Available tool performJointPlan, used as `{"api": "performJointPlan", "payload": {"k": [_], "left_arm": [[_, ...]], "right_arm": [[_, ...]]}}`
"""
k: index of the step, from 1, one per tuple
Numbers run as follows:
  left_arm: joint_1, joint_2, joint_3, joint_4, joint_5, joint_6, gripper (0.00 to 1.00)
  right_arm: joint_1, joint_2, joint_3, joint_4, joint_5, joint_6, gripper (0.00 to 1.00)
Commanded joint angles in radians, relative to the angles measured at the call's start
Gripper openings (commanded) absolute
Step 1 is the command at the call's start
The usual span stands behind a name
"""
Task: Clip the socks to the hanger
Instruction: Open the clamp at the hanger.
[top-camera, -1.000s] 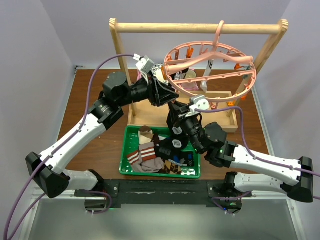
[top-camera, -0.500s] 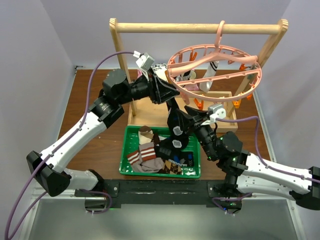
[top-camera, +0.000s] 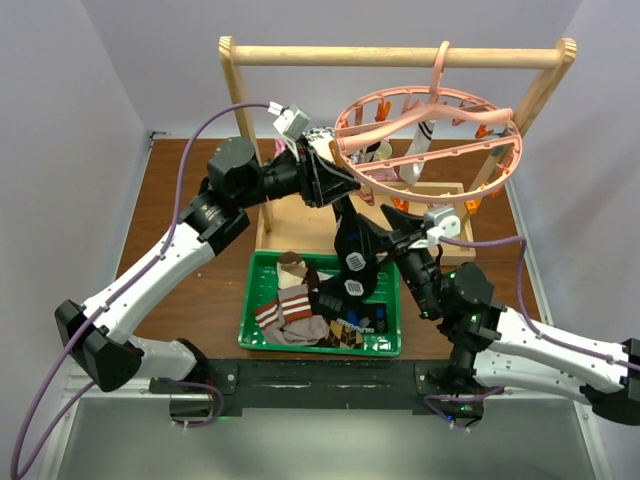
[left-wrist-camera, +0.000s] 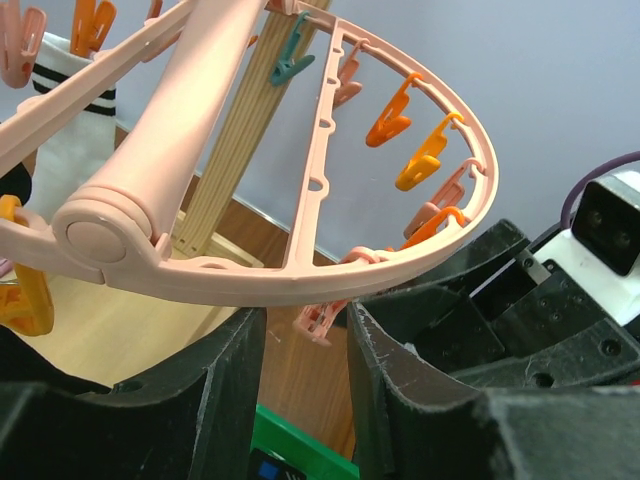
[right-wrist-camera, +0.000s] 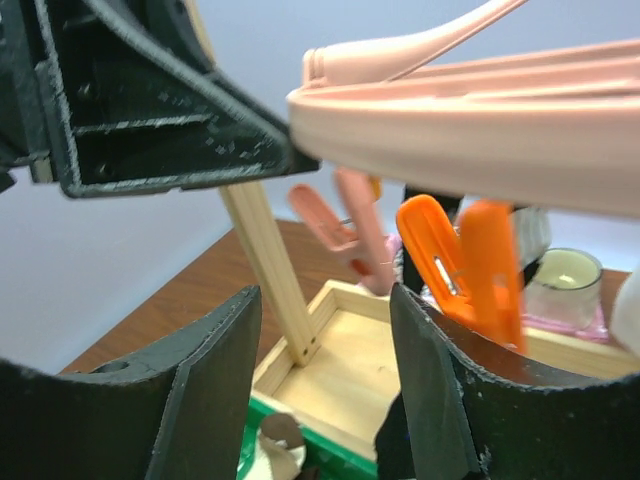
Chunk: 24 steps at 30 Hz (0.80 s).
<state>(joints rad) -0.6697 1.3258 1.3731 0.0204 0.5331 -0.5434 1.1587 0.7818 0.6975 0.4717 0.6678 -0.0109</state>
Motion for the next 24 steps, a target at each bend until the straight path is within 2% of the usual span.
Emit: {"api": "performJointPlan", "payload": {"k": [1,11,20,24], "left_arm": [[0.005,0.003,0.07,0.033,-0.027,-0.024,0.42],[0.004,0.004,0.106,-0.004,-0.051,0.003,0.42],[0.005,-0.005,0.098,-0.014,-0.061,0.01,0.42],[0.004,-0.01,0.087,-0.019,-0.068,0.013,0.42]], "right_arm": [[-0.042,-0.007,0.053,0.042,0.01,-0.067,0.6],[-0.227,0.069,0.082,0.065,-0.168,-0.009,0.64],[-0.326,0.091,0.086,0.094,-0.307,0.081,0.61],[-0.332,0.093,0.08,0.114,-0.346,0.095,0.6]]}}
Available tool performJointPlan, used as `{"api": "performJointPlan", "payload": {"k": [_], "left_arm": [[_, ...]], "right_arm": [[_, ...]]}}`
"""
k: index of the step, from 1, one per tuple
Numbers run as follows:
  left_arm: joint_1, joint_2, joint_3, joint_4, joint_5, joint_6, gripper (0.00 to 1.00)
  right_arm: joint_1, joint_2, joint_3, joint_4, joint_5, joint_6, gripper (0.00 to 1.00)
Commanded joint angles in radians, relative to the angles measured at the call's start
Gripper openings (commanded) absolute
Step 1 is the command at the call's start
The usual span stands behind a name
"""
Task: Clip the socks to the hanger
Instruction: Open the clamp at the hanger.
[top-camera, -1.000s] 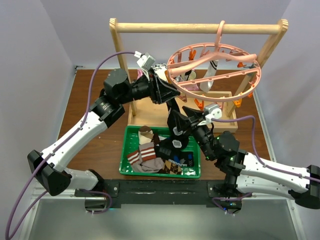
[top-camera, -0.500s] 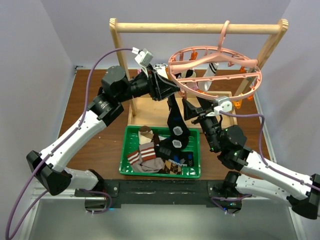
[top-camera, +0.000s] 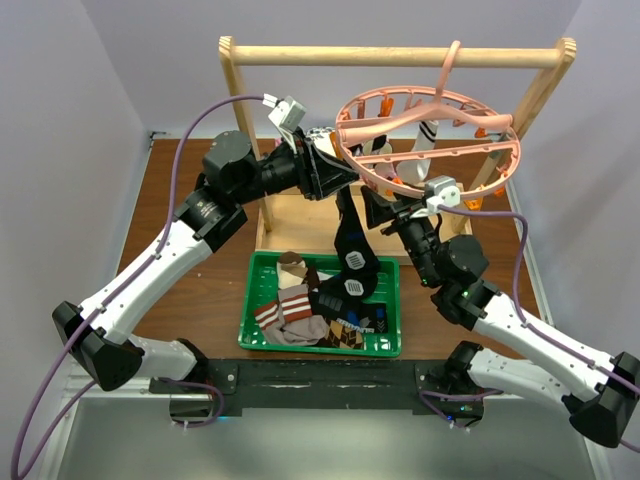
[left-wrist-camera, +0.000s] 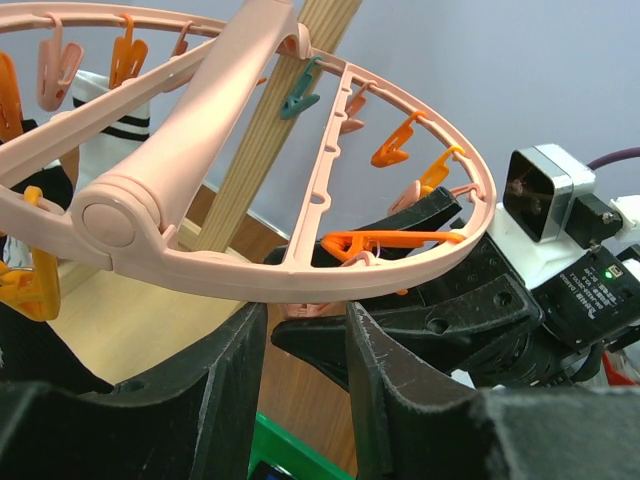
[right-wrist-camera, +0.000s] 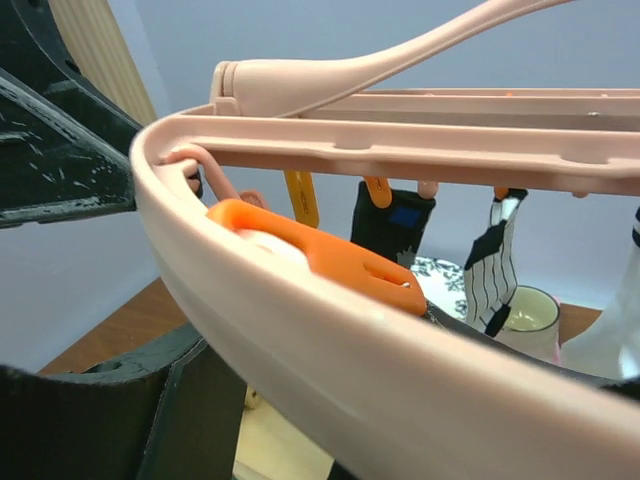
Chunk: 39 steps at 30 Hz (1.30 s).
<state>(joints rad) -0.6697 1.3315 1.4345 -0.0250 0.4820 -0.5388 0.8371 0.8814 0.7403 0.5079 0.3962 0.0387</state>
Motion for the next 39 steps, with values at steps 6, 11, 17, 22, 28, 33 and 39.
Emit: {"api": "performJointPlan", "payload": {"k": [6,11,17,22,28,33,39], "left_arm": [[0.005,-0.015,0.021,0.027,-0.019,0.007,0.42],[0.005,-0.022,0.02,0.027,-0.026,0.008,0.42],[0.004,-0.035,0.009,-0.016,-0.042,0.019,0.67],[0.005,-0.045,-0.028,-0.007,-0.045,-0.007,0.86],[0.004,-0.026,-0.055,0.074,-0.011,-0.067,0.89],[-0.004,0.015,-0.02,0.096,0.001,-0.078,0.87],[-0.027,0.04,0.015,0.099,-0.009,-0.072,0.86]], "right_arm": [[-0.013,0.011,0.048,0.095,-0.105,0.064,0.49],[-0.013,0.016,0.06,0.083,-0.125,0.078,0.37],[-0.013,0.014,0.056,0.066,-0.12,0.101,0.21],[-0.013,0.031,0.064,0.066,-0.128,0.118,0.11],[-0.013,0.062,0.079,0.066,-0.151,0.142,0.08],[-0.013,0.079,0.085,0.067,-0.165,0.161,0.08],[-0.013,0.088,0.091,0.066,-0.165,0.176,0.08]]}}
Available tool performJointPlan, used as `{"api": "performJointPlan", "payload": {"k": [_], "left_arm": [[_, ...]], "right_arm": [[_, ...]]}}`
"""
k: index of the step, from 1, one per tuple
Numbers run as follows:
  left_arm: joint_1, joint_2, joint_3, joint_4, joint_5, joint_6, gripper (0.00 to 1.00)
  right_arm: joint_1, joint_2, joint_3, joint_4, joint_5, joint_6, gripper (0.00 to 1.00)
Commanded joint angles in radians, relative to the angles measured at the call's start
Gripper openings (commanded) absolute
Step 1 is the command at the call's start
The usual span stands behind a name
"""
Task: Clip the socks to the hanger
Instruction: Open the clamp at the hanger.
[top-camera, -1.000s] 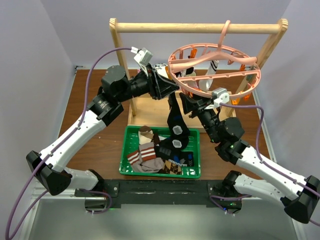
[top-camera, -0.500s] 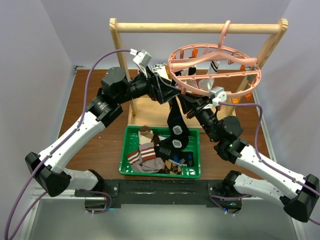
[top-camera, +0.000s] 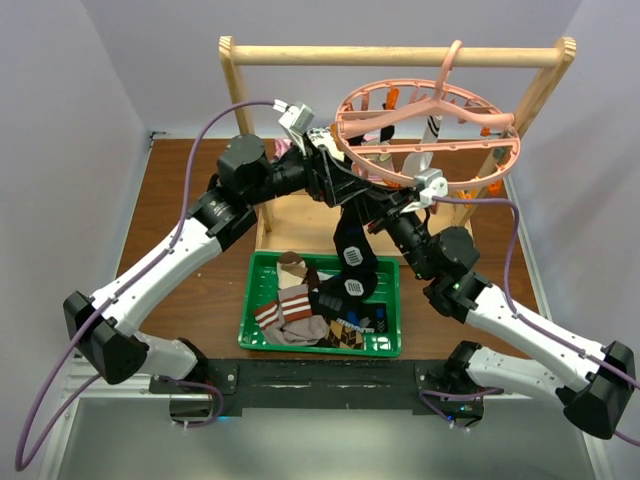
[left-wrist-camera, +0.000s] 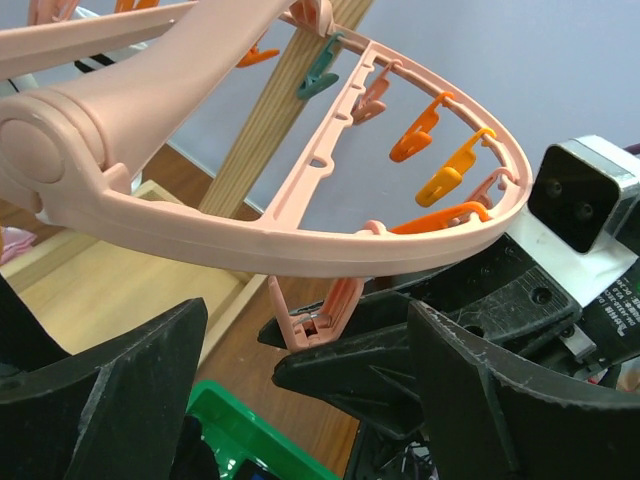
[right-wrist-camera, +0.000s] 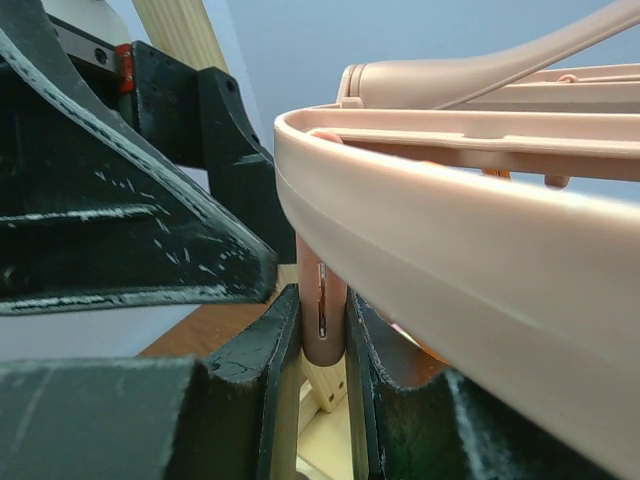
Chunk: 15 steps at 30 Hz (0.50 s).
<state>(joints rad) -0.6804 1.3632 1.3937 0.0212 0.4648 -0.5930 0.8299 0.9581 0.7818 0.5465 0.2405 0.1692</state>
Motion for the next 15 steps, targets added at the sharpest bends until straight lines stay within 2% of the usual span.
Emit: {"api": "performJointPlan", "payload": {"k": [1,15], "left_arm": [[-0.022,0.011,0.057,0.051,0.003,-0.013,0.85],[-0.039,0.045,0.136,0.031,-0.034,0.061,0.75]], "right_arm": [[-0.006,0.016,0.051,0.027,-0.01,0.046,0.08],[-0.006,0.027,0.051,0.009,-0.012,0.069,0.07]]}}
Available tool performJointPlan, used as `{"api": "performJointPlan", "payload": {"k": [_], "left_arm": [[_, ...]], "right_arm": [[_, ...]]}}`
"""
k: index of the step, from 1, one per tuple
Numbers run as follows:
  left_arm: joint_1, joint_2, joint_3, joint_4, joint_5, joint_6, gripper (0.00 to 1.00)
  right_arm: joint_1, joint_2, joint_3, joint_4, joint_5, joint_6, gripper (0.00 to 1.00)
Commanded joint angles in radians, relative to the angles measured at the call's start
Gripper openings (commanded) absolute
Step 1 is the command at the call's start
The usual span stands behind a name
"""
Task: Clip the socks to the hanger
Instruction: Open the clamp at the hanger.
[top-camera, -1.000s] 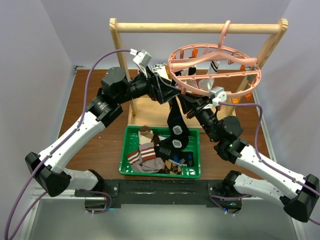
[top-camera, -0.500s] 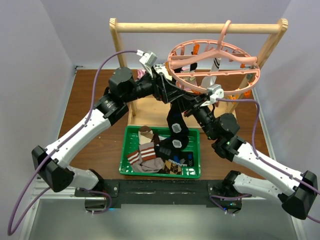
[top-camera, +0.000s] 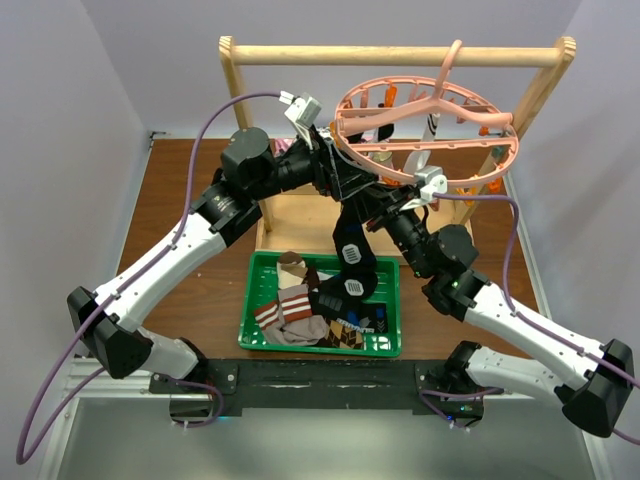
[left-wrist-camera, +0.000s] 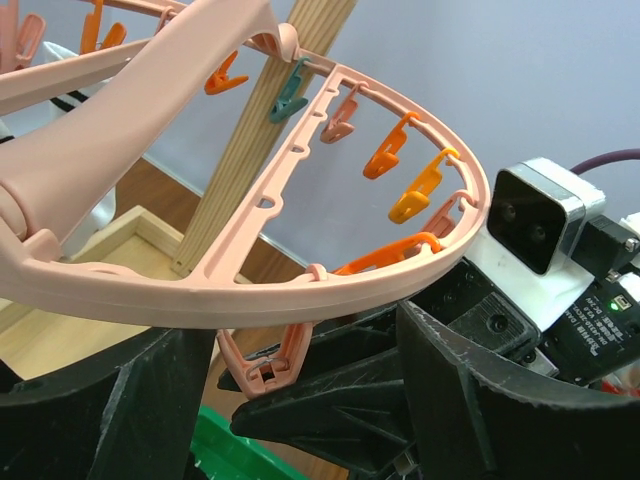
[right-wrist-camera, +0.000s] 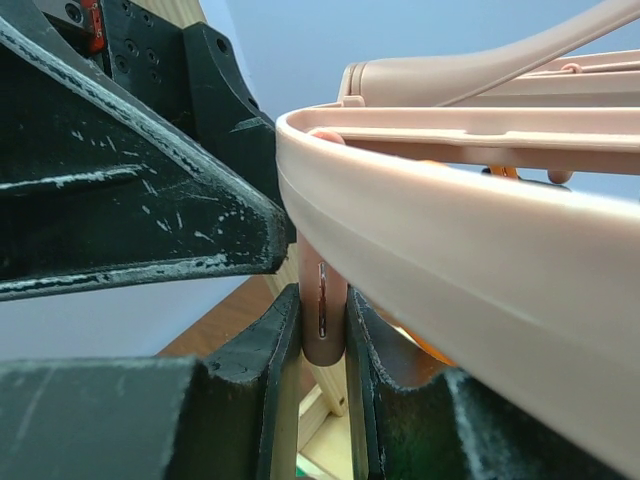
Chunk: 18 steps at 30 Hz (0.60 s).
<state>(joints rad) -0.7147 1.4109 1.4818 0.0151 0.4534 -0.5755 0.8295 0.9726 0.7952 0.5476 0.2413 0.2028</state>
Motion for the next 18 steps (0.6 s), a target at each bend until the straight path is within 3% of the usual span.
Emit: {"api": "performJointPlan", "payload": {"k": [1,12,18], "left_arm": [[-0.005,-0.003,0.046,0.037,-0.024,0.043,0.74],[-0.006,-0.013,0.031,0.013,-0.074,0.049,0.65],[-0.017,0.003,0.055,-0.014,-0.142,0.051,0.45]], "right_arm": [[-0.004,0.014,0.039,0.008,-0.013,0.037,0.07],[-0.006,0.015,0.036,0.009,-0.011,0.04,0.05],[-0.006,0.021,0.039,0.011,-0.017,0.04,0.04]]}}
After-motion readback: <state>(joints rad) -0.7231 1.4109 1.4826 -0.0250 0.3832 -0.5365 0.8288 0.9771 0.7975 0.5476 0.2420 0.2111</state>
